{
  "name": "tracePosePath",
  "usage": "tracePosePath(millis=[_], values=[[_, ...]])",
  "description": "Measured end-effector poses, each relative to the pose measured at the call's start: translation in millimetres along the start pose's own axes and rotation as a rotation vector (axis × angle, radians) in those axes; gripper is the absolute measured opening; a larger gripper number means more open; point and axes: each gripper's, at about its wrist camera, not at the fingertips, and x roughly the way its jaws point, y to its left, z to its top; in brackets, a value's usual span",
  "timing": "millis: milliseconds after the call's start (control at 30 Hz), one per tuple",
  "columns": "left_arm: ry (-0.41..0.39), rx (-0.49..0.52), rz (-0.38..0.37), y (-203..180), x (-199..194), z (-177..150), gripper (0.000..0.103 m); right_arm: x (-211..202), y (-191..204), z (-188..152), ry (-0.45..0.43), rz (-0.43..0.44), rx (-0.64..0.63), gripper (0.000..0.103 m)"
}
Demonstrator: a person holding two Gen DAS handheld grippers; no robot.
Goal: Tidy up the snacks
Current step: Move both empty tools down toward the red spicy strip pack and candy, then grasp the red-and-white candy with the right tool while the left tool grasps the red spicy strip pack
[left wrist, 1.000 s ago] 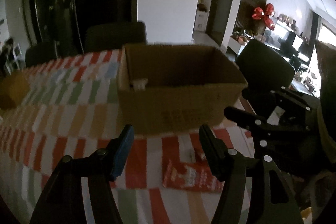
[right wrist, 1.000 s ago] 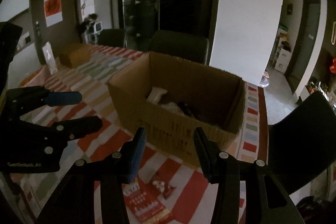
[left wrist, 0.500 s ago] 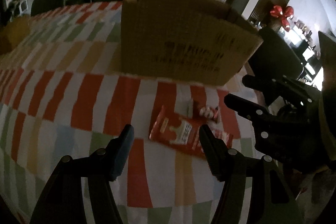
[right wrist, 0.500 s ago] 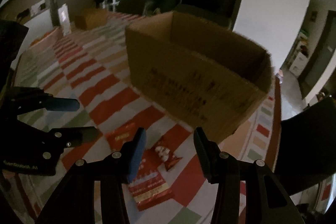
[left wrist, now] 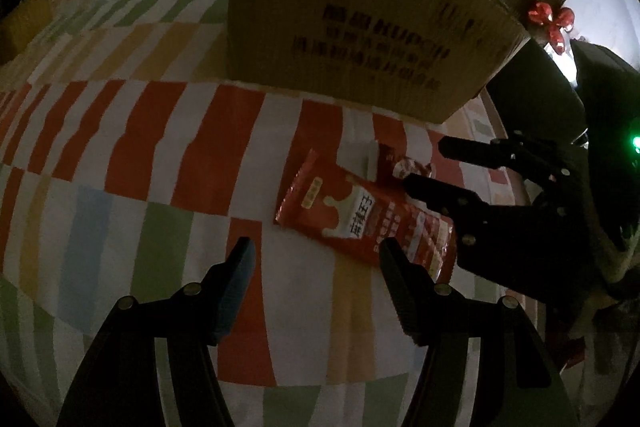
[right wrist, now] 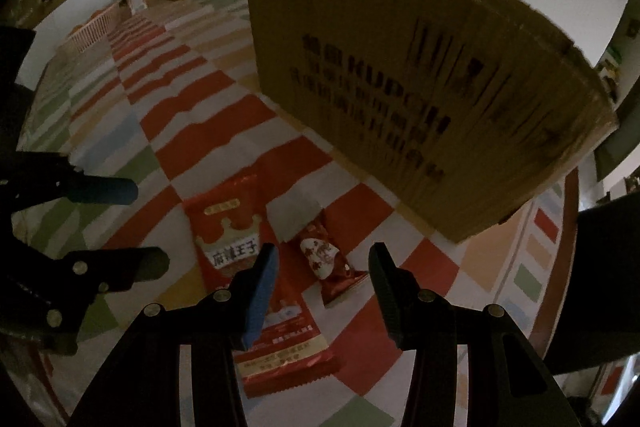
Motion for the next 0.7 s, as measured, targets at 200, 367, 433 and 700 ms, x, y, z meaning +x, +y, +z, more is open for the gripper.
tracePosePath(millis=[200,367,433,700], values=[[0.036,-0.042,-0.015,-2.9,9.3,-1.6,0.063,16.0,-4.0,-0.1,0.028,0.014,-0.006,0.048],[0.048,-0.087,-0.017,-10.4,15.7,-4.3,0.063,25.0,-7.5,-1.7,0.032,0.036,-0.002,0.044],[0.052,-0.105,-0.017,-12.8,18.0,-4.7,0.063,27.4,-9.7,-3.4,0.032,0.049,0.008,0.038],[0.027,-0.176,0.027,-25.7,24.8,-3.9,0.063,22.4,-21.5,-20.1,0.005,0.074,0.088,0.023]])
